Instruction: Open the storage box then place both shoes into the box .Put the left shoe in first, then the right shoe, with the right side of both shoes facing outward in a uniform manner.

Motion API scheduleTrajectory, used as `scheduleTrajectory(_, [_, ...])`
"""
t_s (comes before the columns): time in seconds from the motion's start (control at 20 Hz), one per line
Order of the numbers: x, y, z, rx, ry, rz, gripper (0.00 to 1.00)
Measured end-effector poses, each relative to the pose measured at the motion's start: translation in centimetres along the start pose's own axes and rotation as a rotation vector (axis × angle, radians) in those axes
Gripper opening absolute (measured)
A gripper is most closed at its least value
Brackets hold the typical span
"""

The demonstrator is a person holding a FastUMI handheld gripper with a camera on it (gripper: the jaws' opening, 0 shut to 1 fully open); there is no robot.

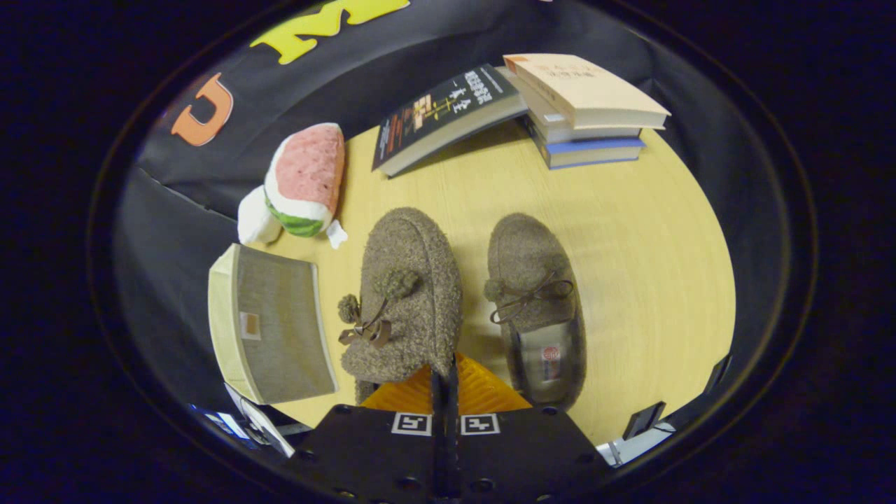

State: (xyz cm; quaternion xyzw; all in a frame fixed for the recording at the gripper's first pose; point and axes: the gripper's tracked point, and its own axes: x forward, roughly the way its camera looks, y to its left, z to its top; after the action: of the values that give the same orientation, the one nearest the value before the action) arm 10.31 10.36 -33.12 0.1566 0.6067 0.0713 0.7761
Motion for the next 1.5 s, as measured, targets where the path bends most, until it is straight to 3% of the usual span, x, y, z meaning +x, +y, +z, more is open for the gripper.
scheduleTrajectory(0.4, [-6.8, 8.1, 1.1, -0.077, -0.101, 0.023, 0.01])
scheduleTrajectory(0.7, [-7.1, 18.7, -2.2, -0.167, -0.09, 0.075, 0.0])
scheduleTrajectory(0.95, [-4.3, 27.6, -5.8, -0.225, -0.059, 0.117, 0.01])
scheduleTrajectory(1.1, [-1.6, 31.4, -7.0, -0.182, -0.06, 0.146, 0.01])
scheduleTrajectory(1.5, [8.1, 33.8, -6.8, -0.122, -0.073, 0.047, 0.0])
